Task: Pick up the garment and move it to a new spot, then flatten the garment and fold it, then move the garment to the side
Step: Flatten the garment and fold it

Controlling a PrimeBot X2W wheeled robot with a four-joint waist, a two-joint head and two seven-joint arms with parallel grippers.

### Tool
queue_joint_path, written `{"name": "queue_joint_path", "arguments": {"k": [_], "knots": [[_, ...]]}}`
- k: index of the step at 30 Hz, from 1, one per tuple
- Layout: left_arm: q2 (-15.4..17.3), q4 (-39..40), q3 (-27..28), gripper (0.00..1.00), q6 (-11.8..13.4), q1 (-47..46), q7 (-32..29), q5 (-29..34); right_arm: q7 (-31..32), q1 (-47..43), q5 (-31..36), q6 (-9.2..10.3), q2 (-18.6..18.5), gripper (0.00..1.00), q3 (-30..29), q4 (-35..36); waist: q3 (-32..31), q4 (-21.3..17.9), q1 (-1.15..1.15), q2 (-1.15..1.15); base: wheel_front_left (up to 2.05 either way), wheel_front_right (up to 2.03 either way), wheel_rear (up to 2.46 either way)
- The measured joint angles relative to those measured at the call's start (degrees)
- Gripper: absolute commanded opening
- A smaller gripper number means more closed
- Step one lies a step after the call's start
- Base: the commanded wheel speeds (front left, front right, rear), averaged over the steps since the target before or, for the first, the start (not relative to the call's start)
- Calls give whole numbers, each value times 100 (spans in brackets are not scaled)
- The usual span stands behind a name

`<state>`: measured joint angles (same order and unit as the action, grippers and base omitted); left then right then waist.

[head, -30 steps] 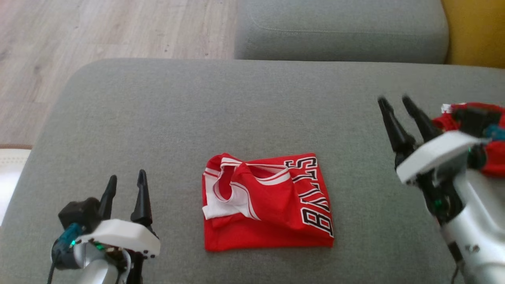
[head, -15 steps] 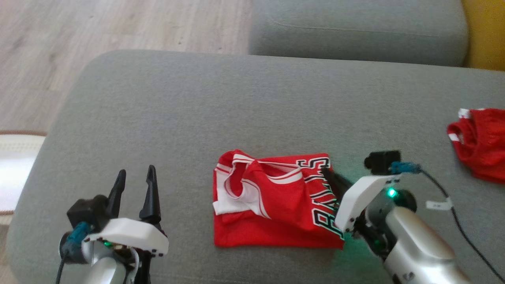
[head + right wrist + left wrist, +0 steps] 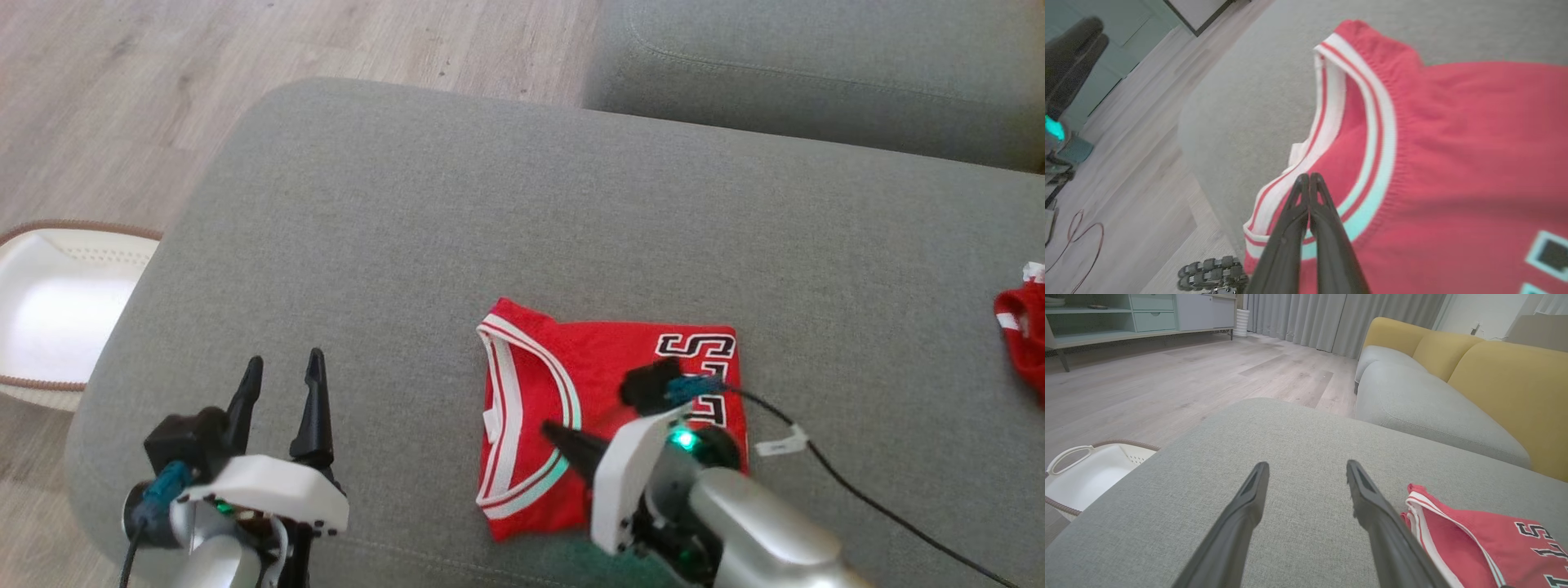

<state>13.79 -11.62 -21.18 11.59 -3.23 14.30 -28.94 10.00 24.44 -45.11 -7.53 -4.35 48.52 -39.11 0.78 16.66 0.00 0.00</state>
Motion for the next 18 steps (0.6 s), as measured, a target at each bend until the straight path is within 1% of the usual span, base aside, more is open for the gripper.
{"name": "queue_joint_path", "arguments": {"k": [2,4,7,11,12,13,15,16,17,18], "knots": [[-4,-1,19,100,1,0,0,13,-84,1,-133,0,-9,0,257,160,2,-27,0,0,0,0,0],[-9,3,64,100,1,-1,0,14,-304,46,-233,0,-53,0,416,316,0,-82,0,0,0,0,0],[-11,21,140,100,3,-1,0,16,-783,263,-350,0,-268,0,512,581,-12,-193,0,0,0,0,0],[-15,99,172,100,2,2,0,78,-1399,558,-433,0,-691,0,444,833,-46,-386,0,0,0,0,0],[-15,99,172,100,2,2,0,78,-1399,558,-433,0,-691,0,444,833,-46,-386,0,0,0,0,0],[-18,170,198,100,-1,4,0,121,-1706,614,-431,0,-894,0,272,915,-63,-495,0,0,0,0,0],[-24,223,242,100,-5,10,0,151,-1976,672,-421,0,-1093,0,65,955,-84,-610,0,0,0,0,0],[-24,223,242,100,-5,10,0,151,-1976,672,-421,0,-1093,7,65,955,-84,-610,0,0,0,0,0],[-27,238,283,100,-7,20,0,166,-2076,693,-391,0,-1182,40,-70,973,-95,-672,0,0,0,0,0],[-27,245,321,100,-7,32,0,167,-2145,703,-337,0,-1271,82,-186,987,-105,-736,0,0,0,0,0]]}}
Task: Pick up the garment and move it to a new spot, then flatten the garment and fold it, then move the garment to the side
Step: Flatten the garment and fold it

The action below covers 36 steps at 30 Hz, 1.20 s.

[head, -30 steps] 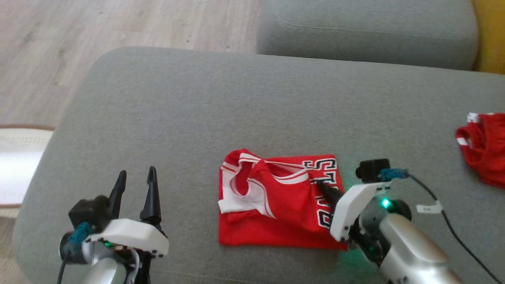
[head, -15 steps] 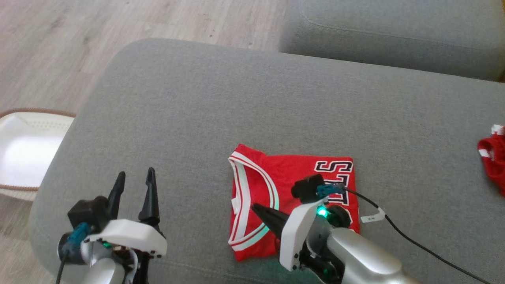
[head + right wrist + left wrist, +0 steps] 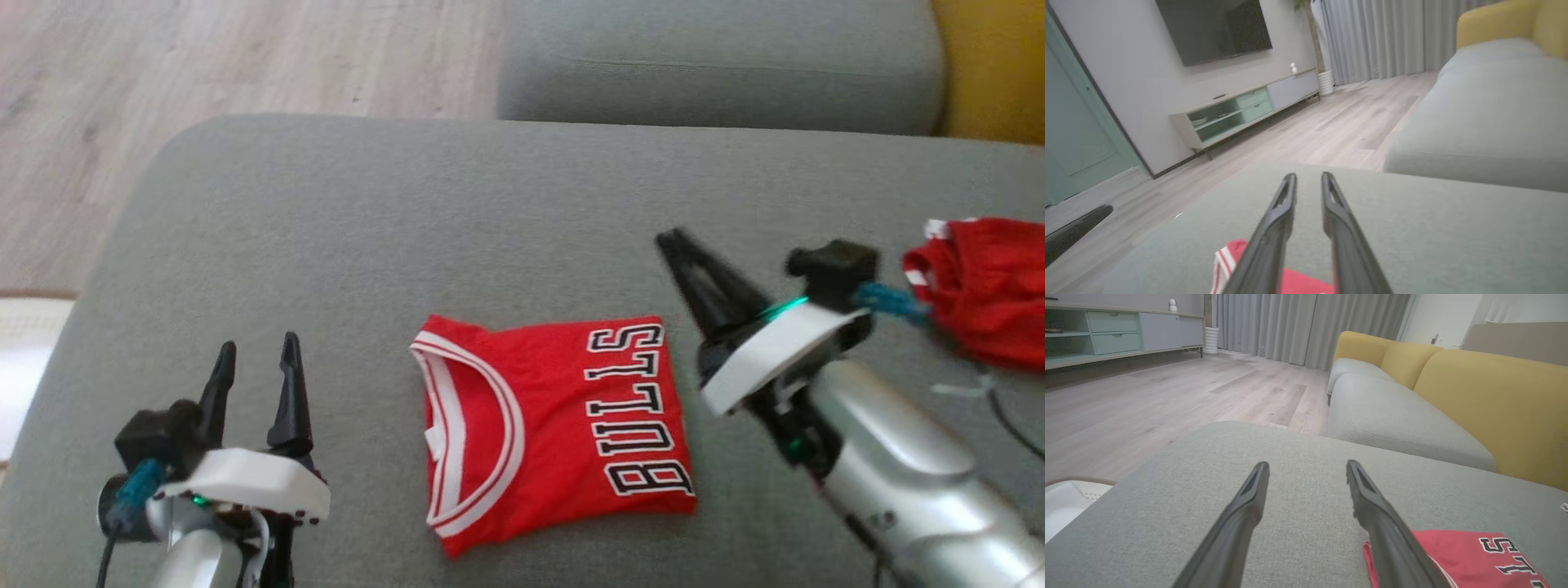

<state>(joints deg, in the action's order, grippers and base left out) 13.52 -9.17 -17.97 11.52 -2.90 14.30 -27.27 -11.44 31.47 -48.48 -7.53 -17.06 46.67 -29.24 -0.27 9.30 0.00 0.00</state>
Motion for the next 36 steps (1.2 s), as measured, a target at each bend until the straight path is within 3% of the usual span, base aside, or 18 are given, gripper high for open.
{"name": "queue_joint_path", "arguments": {"k": [1,12,21,36], "knots": [[2,7,25,100,-1,19,0,14,-40,1,46,0,-73,100,-119,3,-9,-65,0,0,0,0,0],[-12,246,231,100,-101,58,1,361,-277,-284,980,0,-348,100,-1417,157,-62,-828,0,0,0,0,0],[-137,289,498,100,-203,176,2,603,-278,-1394,2072,0,82,100,-2364,419,-93,-1344,0,0,0,0,0],[-336,157,767,100,-449,286,18,853,-278,-1821,2947,0,406,100,-3033,479,-22,-1328,0,0,0,0,0]]}}
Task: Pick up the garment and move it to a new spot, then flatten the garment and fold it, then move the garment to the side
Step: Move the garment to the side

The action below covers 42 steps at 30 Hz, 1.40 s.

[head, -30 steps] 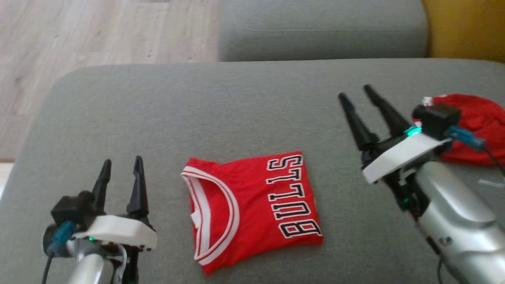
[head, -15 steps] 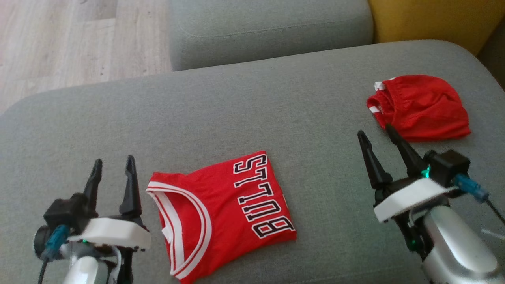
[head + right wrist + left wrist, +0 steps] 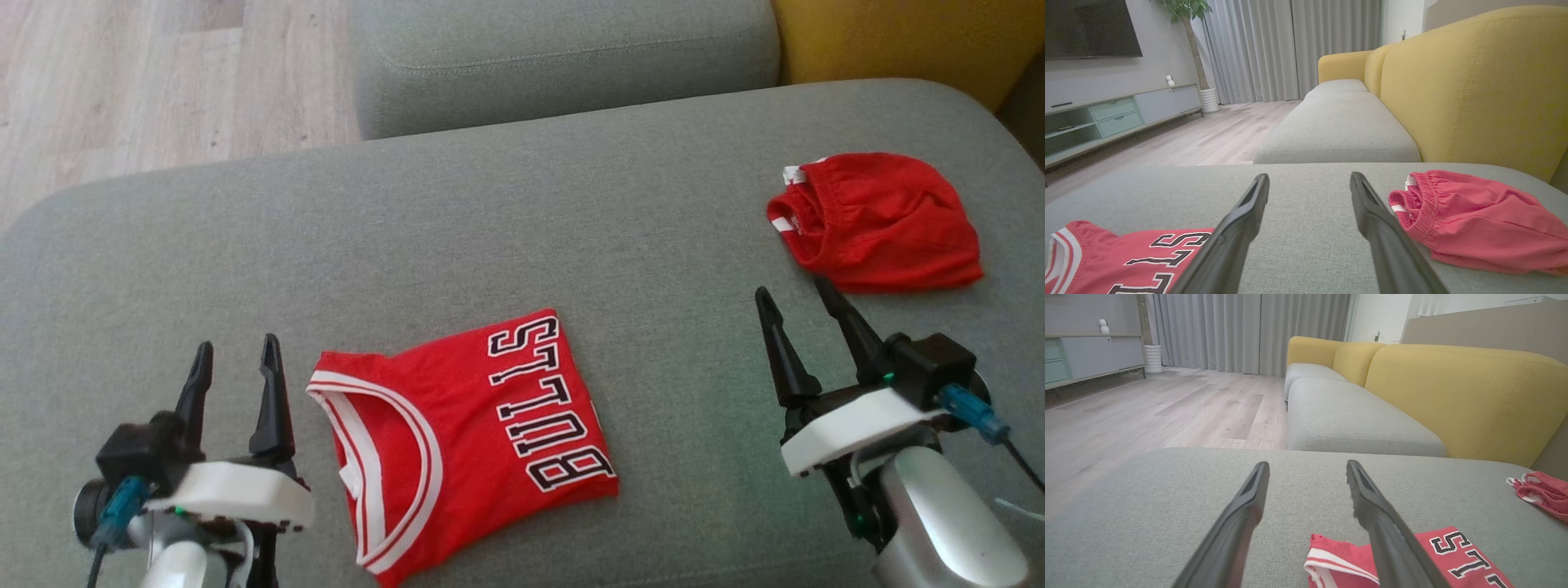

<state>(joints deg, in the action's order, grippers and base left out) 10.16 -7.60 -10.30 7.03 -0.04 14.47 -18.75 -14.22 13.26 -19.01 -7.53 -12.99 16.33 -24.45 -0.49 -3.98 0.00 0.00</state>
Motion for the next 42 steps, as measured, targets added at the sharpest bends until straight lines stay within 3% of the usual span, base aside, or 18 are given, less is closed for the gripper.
{"name": "queue_joint_path", "arguments": {"k": [7,12,19,26,34,35,38,42], "knots": [[-116,-21,69,100,-99,-5,0,62,267,42,-142,0,102,100,204,-176,19,132,0,0,0,0,0],[-169,-99,78,100,-155,-24,0,132,1319,466,-750,0,341,100,825,-539,47,319,0,0,0,0,0],[-281,-233,31,100,-266,-70,0,155,3127,1200,-1540,0,560,100,1179,-1443,76,752,0,0,0,0,0],[-315,-316,30,100,-308,-170,0,203,3945,1250,-1893,0,681,100,1265,-2050,135,1015,0,0,0,0,0],[-371,-394,22,100,-350,-266,0,255,4821,1697,-2537,0,788,100,962,-2593,247,1217,0,0,0,0,0],[-379,-394,22,100,-353,-284,0,256,4855,1722,-2558,0,804,97,969,-2603,253,1229,0,0,0,0,0],[-396,-415,26,100,-375,-291,0,256,4784,1759,-2599,0,847,0,1068,-2611,258,1254,0,0,0,0,0],[-426,-455,35,100,-399,-290,0,269,4465,1762,-2581,0,864,0,1240,-2648,243,1235,0,0,0,0,0]]}}
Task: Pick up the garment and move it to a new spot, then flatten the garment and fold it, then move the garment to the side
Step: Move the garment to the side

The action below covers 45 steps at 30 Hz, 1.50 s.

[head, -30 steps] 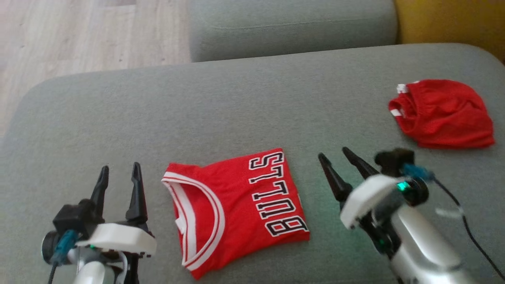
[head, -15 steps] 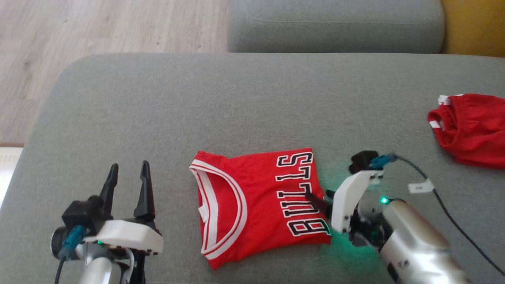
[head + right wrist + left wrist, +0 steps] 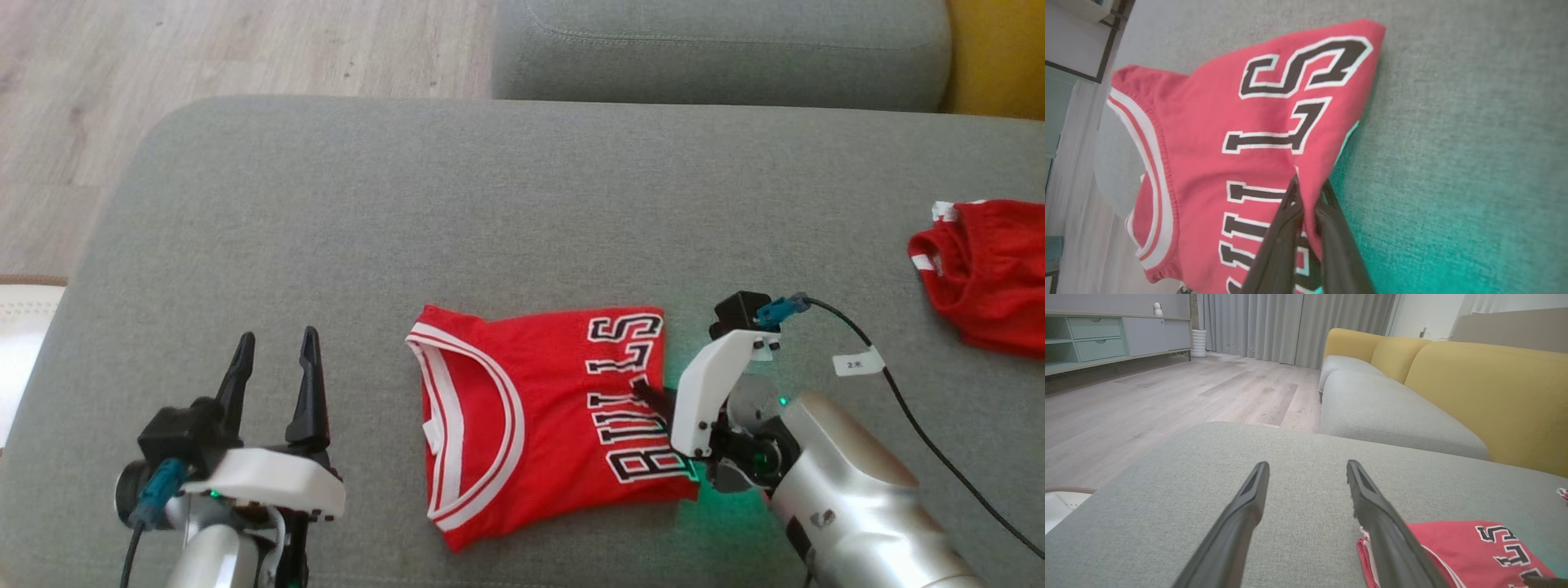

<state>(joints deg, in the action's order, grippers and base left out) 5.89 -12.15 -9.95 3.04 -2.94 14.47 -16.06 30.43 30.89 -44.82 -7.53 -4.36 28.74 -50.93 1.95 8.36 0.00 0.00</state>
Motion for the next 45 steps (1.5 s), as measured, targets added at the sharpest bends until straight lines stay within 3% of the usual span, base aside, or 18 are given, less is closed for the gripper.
{"name": "queue_joint_path", "arguments": {"k": [6,13,22,34,39,45], "knots": [[-3,23,53,100,-21,0,0,85,-683,98,1,0,-57,0,234,219,-15,-214,0,0,0,0,0],[-74,-9,-158,100,-237,-105,0,96,-1082,462,-105,0,-559,0,413,427,-28,-647,0,0,0,0,0],[-136,-120,-391,100,-356,-444,1,187,-1402,524,-270,0,-924,0,600,703,46,-1497,0,0,0,0,0],[-207,-272,-495,100,-405,-702,1,304,-1662,603,-414,0,-1125,0,653,1160,283,-2659,0,0,0,0,0],[-201,-270,-489,100,-404,-848,1,360,-1715,603,-461,0,-1239,0,687,1337,509,-2821,1,0,0,0,0],[-156,-264,-488,100,-403,-1022,0,454,-1703,937,-449,0,-1424,0,966,1586,868,-2739,0,0,0,0,0]]}}
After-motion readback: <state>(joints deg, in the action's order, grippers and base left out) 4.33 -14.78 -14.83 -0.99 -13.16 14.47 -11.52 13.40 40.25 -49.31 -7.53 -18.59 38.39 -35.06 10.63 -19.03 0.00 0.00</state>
